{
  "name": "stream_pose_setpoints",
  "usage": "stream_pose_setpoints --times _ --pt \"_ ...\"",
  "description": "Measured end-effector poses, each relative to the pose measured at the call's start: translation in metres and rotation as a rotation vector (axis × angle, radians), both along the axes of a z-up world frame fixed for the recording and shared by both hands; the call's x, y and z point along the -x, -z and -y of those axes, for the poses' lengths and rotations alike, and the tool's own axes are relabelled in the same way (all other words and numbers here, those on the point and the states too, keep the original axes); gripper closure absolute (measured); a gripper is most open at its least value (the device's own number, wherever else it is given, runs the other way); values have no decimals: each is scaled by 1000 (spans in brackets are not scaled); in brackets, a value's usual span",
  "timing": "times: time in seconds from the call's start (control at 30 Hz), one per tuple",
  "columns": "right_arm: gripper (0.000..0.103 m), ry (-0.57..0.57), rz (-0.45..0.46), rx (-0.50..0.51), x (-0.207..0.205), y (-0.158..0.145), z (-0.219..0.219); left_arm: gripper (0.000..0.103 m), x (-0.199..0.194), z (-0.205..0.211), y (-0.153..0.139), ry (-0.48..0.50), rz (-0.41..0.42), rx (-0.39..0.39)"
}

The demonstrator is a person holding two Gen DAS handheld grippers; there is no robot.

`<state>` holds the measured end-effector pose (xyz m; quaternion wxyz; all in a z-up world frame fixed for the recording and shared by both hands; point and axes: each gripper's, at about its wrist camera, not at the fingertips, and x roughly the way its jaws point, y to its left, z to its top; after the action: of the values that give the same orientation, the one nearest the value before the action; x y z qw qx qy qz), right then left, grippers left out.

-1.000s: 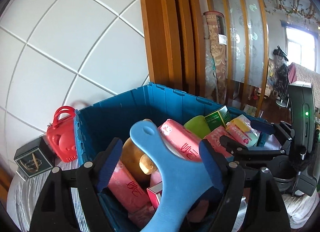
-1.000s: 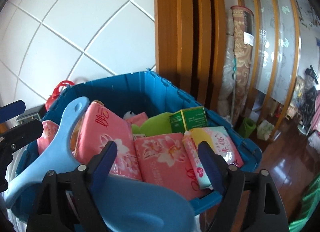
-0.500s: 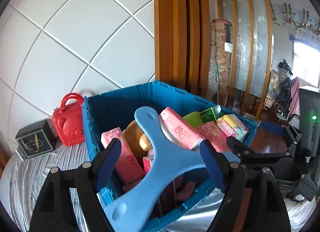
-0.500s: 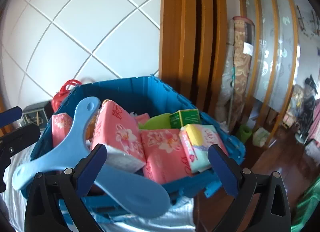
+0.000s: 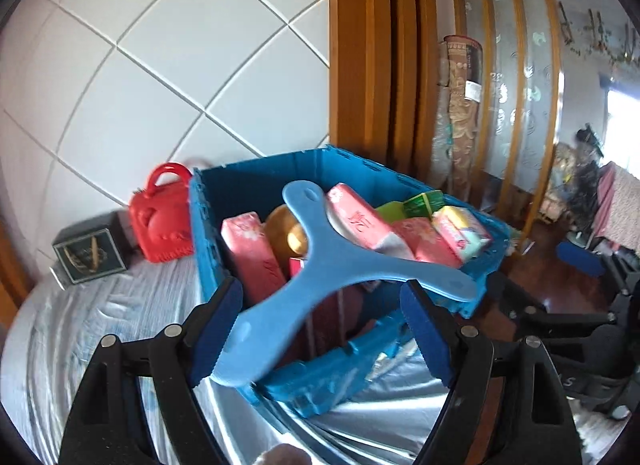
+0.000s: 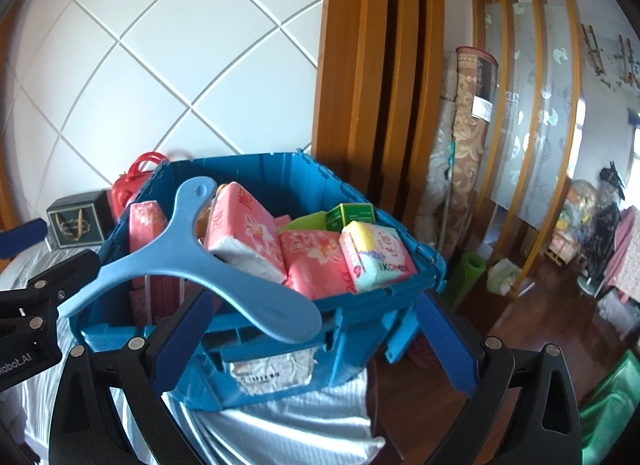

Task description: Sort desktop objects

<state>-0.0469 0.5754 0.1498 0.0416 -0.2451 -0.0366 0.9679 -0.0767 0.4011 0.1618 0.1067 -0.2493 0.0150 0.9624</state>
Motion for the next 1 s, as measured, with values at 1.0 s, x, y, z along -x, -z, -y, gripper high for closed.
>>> stream_pose_setpoints --times 1.0 --pt "0 -5 -4 22 -24 1 0 22 -15 1 5 33 10 -10"
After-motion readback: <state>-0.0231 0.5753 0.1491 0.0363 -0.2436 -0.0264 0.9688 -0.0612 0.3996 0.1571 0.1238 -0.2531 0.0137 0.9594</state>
